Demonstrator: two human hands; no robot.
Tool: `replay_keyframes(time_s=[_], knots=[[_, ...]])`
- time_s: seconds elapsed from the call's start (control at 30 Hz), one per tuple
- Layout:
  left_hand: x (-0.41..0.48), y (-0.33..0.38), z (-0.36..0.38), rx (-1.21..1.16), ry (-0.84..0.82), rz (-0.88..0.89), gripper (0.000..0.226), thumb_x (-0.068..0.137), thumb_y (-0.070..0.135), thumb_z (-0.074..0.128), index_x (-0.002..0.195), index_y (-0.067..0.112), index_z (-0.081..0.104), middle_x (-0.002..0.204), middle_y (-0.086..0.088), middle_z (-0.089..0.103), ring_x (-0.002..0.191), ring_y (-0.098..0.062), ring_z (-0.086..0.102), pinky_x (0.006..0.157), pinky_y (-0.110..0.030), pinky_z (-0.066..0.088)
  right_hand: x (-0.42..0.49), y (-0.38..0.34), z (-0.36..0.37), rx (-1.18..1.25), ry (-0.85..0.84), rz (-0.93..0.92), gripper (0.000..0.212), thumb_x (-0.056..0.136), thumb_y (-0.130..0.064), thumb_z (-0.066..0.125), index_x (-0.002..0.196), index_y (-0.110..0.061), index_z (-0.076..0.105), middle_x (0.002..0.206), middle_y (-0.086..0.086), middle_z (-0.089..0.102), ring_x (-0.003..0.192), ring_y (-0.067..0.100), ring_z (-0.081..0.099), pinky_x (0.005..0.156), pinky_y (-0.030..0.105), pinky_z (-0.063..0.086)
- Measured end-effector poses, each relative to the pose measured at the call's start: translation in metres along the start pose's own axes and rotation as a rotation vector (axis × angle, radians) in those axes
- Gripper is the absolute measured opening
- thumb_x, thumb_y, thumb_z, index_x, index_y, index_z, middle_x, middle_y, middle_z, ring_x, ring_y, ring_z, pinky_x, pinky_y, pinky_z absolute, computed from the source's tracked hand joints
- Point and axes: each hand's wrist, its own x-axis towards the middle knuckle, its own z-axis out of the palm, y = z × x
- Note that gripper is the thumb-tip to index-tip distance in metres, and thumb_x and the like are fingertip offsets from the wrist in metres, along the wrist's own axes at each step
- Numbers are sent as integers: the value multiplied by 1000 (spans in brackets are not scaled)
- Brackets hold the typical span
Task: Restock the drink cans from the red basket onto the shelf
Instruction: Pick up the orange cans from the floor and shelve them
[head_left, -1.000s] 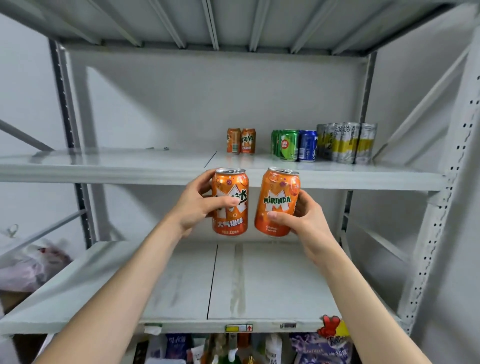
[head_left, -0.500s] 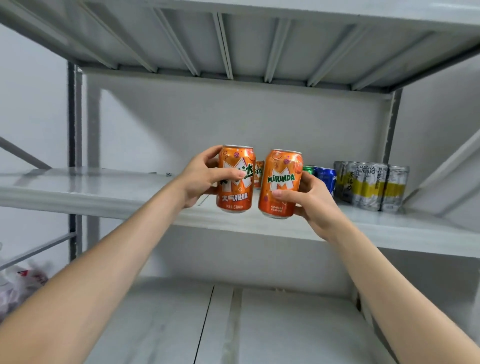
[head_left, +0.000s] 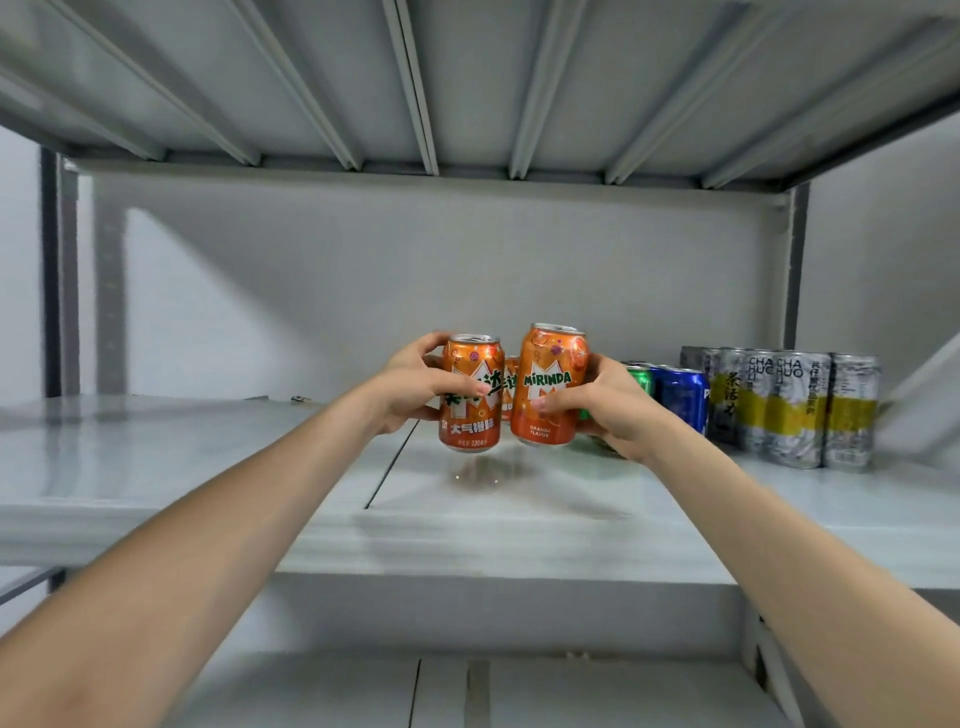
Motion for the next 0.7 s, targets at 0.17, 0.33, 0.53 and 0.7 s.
replay_keyframes(time_s=[0.17, 0.33, 0.53, 0.7], knots=[[42, -18, -2, 43, -4, -49, 80, 67, 7, 86, 135, 28, 48, 121, -7, 60, 112, -29, 60, 88, -52, 54, 49, 14, 2, -81, 16, 80, 66, 61, -2, 87, 117, -13, 55, 109, 5, 70, 101, 24, 65, 89, 47, 54], [72, -32, 2, 65, -2, -97, 77, 69, 4, 84, 133, 26, 47, 115, -6, 60, 110, -28, 59, 86, -50, 54, 82, 27, 7, -182, 9, 171, 49, 62, -2, 87, 97, -16, 56, 104, 4, 68, 102, 25, 62, 93, 47, 52], [95, -52, -3, 59, -3, -141, 81, 67, 5, 85, 135, 26, 46, 117, -6, 61, 113, -30, 60, 93, -56, 52, 102, 47, 10, -218, -3, 208, 47, 65, 0, 85, 91, -19, 51, 97, 2, 64, 94, 22, 59, 85, 42, 50], [101, -56, -9, 81, -46, -141, 81, 69, 9, 85, 136, 27, 43, 122, -5, 60, 115, -28, 58, 94, -57, 50, 113, 60, 8, -238, -17, 202, 71, 61, -7, 89, 117, -18, 48, 114, 2, 62, 108, 25, 58, 93, 45, 51]])
